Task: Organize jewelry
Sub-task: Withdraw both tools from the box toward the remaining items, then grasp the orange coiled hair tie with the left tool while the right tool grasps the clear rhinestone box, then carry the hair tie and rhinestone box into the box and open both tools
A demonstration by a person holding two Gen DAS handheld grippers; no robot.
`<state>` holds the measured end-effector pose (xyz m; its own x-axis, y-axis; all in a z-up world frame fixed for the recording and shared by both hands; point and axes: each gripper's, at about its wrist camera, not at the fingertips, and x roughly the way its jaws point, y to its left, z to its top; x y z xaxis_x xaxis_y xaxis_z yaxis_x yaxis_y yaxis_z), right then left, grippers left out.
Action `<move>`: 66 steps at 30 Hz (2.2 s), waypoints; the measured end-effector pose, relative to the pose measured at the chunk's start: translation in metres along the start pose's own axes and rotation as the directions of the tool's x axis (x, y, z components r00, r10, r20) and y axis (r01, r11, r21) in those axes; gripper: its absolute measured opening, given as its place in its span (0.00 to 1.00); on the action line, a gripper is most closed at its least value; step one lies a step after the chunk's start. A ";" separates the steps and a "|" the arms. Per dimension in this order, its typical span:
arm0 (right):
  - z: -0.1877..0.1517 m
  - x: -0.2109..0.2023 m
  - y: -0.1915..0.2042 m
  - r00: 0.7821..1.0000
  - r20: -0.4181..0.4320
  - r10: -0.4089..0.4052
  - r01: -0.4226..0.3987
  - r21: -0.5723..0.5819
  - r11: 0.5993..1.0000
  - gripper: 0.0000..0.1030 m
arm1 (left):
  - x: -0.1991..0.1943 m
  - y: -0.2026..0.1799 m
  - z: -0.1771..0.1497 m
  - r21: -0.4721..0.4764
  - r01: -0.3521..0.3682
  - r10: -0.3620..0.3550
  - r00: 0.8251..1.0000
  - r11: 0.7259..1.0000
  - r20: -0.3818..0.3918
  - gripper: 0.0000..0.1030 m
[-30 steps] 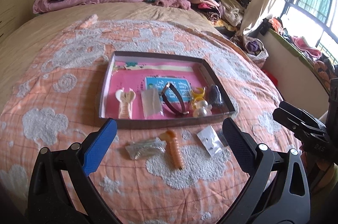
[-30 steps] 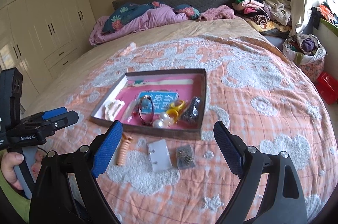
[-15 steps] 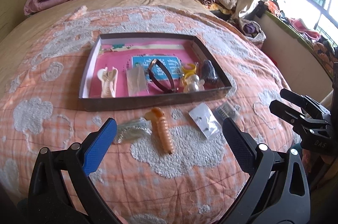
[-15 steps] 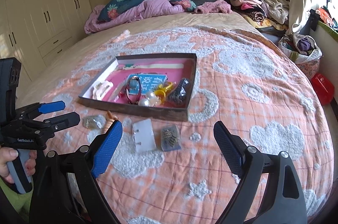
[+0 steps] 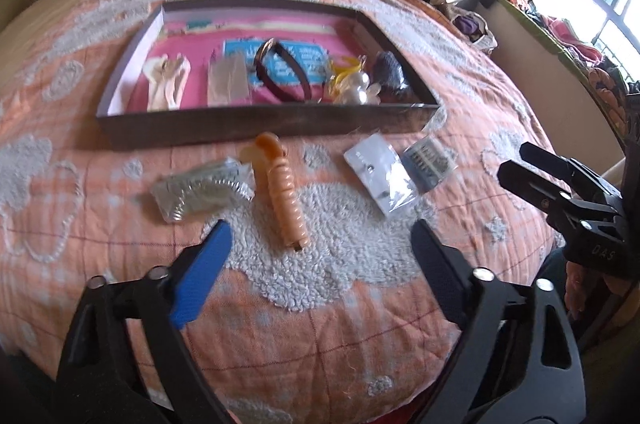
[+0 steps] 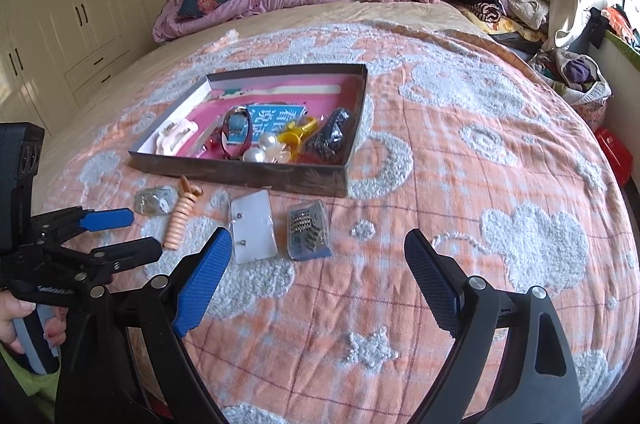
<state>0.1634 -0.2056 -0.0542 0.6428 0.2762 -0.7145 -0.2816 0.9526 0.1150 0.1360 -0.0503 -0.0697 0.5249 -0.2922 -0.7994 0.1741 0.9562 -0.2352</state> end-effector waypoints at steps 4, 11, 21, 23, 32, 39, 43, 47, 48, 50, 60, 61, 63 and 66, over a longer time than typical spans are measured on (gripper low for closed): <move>-0.003 0.011 0.000 1.000 -0.024 -0.003 0.003 -0.009 1.000 0.83 | 0.012 0.005 -0.002 -0.015 0.002 -0.003 1.000 1.000 -0.026 0.63; -0.005 0.041 0.001 0.997 -0.083 -0.002 0.000 -0.032 0.999 0.74 | 0.027 0.009 0.000 -0.021 -0.009 0.008 0.999 1.000 -0.036 0.63; -0.001 0.082 0.010 0.989 -0.145 -0.006 -0.006 -0.081 0.997 0.55 | 0.040 0.010 0.008 -0.020 -0.029 0.028 0.999 0.999 -0.028 0.54; 0.000 0.086 0.011 0.991 -0.136 -0.008 -0.004 -0.083 0.997 0.52 | 0.041 0.010 0.010 -0.018 -0.033 0.032 0.999 0.999 -0.026 0.53; -0.001 0.082 0.008 0.994 -0.105 0.021 -0.027 -0.051 0.998 0.30 | 0.044 0.008 0.012 0.040 -0.098 0.098 0.995 0.994 -0.002 0.13; -0.002 0.061 0.001 0.997 -0.064 0.048 -0.048 -0.005 0.999 0.30 | 0.031 0.001 0.007 0.082 -0.074 0.073 0.997 0.994 0.019 0.12; -0.003 0.046 -0.005 0.997 -0.044 0.056 -0.055 0.025 0.998 0.30 | 0.017 -0.001 0.009 0.087 -0.051 0.048 0.998 0.995 0.042 0.11; 0.001 0.032 -0.007 0.998 -0.017 0.062 -0.061 0.043 0.997 0.30 | 0.002 -0.003 0.017 0.086 -0.040 0.034 0.997 0.995 0.072 0.11; 0.002 0.029 -0.006 0.998 -0.008 0.062 -0.061 0.039 0.997 0.30 | -0.003 -0.003 0.019 0.088 -0.037 0.030 0.996 0.995 0.082 0.11; 0.006 0.025 -0.003 0.998 0.005 0.070 -0.070 0.035 0.997 0.30 | -0.007 -0.003 0.023 0.087 -0.036 0.027 0.995 0.996 0.094 0.11; 0.024 0.007 0.015 0.993 0.061 0.103 -0.104 0.010 0.995 0.30 | -0.033 0.012 0.044 0.039 -0.033 0.025 0.985 0.999 0.172 0.11; 0.026 0.006 0.017 0.992 0.065 0.104 -0.105 0.007 0.994 0.30 | -0.035 0.013 0.044 0.037 -0.035 0.028 0.984 0.999 0.176 0.11; 0.029 0.003 0.020 0.991 0.074 0.109 -0.109 -0.001 0.994 0.30 | -0.040 0.015 0.047 0.031 -0.037 0.030 0.981 0.999 0.190 0.11; 0.036 0.000 0.025 0.990 0.086 0.110 -0.110 -0.009 0.994 0.30 | -0.046 0.020 0.051 0.016 -0.038 0.033 0.978 0.999 0.207 0.11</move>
<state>0.1820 -0.1773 -0.0268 0.6669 0.3893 -0.6354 -0.3569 0.9154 0.1862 0.1582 -0.0188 -0.0095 0.6918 -0.2570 -0.6748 0.1676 0.9661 -0.1962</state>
